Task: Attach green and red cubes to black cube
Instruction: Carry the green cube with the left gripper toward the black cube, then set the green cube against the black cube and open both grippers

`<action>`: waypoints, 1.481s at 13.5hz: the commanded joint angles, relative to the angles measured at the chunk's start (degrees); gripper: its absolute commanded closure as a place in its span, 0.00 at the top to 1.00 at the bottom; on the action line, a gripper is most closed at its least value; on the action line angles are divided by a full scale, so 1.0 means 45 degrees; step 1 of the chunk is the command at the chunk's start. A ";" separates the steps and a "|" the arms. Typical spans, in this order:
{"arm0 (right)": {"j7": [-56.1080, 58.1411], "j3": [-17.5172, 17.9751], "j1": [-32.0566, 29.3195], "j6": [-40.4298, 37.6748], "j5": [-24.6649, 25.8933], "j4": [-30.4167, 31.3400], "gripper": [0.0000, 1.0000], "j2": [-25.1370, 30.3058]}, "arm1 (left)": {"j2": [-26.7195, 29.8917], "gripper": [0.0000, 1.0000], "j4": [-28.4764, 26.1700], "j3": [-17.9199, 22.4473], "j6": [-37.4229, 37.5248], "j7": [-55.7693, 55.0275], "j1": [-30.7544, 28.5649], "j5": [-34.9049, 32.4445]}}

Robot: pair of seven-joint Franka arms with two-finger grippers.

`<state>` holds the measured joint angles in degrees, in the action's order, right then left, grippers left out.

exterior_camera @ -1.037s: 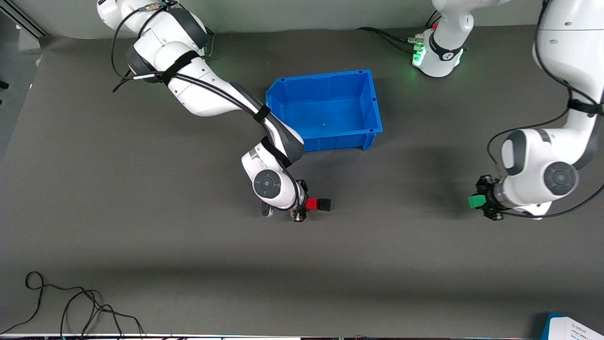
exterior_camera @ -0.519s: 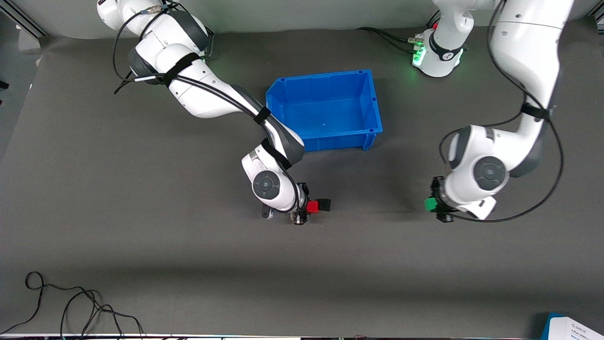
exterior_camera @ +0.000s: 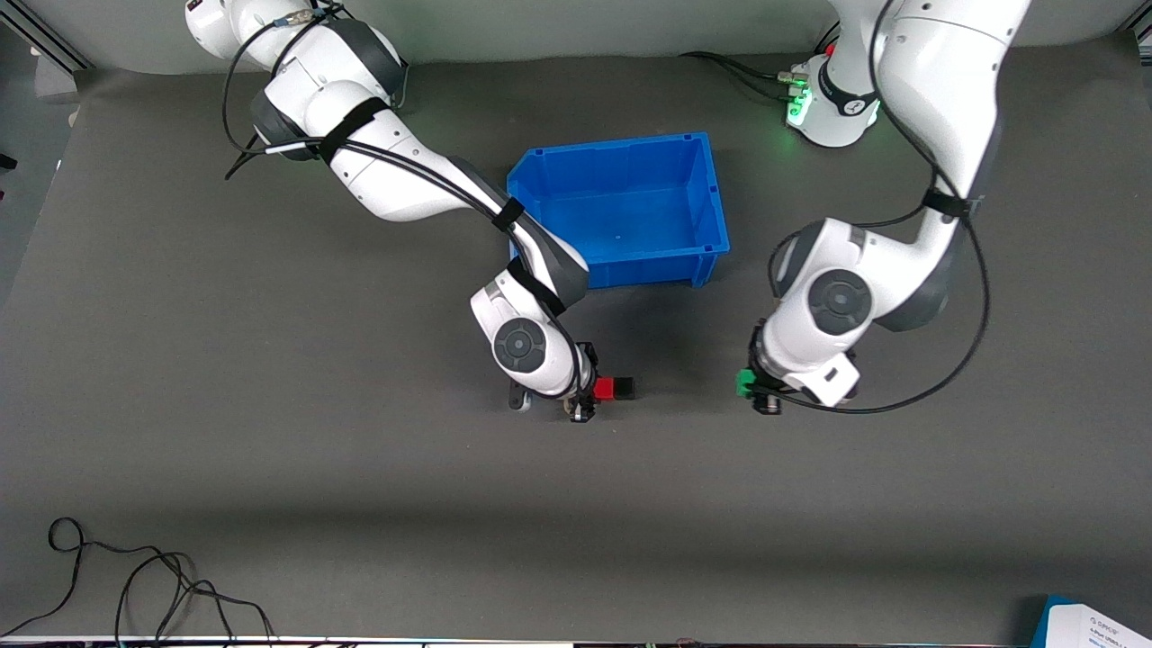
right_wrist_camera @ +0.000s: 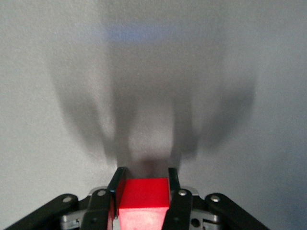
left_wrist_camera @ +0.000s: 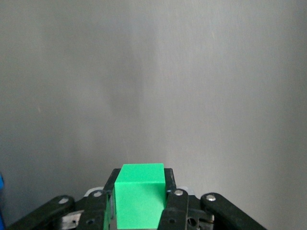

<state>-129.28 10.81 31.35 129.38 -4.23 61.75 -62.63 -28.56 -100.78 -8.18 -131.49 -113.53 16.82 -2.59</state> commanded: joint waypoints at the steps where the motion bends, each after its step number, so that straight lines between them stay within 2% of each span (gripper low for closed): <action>1: -0.0451 -0.0097 0.0181 0.0154 0.0198 -0.0618 0.14 -0.0321 | -0.1383 0.00 0.1514 0.0157 -0.0369 -0.0979 0.0868 -0.0028; 5: -0.0392 -0.0097 0.0181 0.0194 0.0217 -0.0618 0.15 -0.0321 | -0.2558 0.00 0.2434 0.0216 -0.0507 -0.1255 0.1593 -0.0108; 7: -0.0353 -0.0097 0.0181 0.0213 0.0218 -0.0598 0.15 -0.0341 | -0.2754 0.00 0.2494 0.0216 -0.1188 -0.1371 0.1807 -0.0127; 12: -0.0314 -0.0097 0.0181 0.0252 0.0218 -0.0598 0.15 -0.0341 | -0.3340 0.00 0.2631 0.0255 -0.1697 -0.1431 0.2062 -0.0381; 18: -0.0314 -0.0097 0.0181 0.0252 0.0198 -0.0637 0.15 -0.0341 | -0.3711 0.00 0.2650 0.0274 -0.1757 -0.1450 0.2413 -0.0400; 20: -0.0431 -0.0097 0.0181 0.0291 0.0198 -0.0637 0.48 -0.0341 | -0.3790 0.00 0.2650 0.0274 -0.1757 -0.1450 0.2550 -0.0401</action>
<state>-129.33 10.78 31.41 130.47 -4.23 61.13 -63.07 -44.37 -90.61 -7.97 -139.40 -118.36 26.61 -3.54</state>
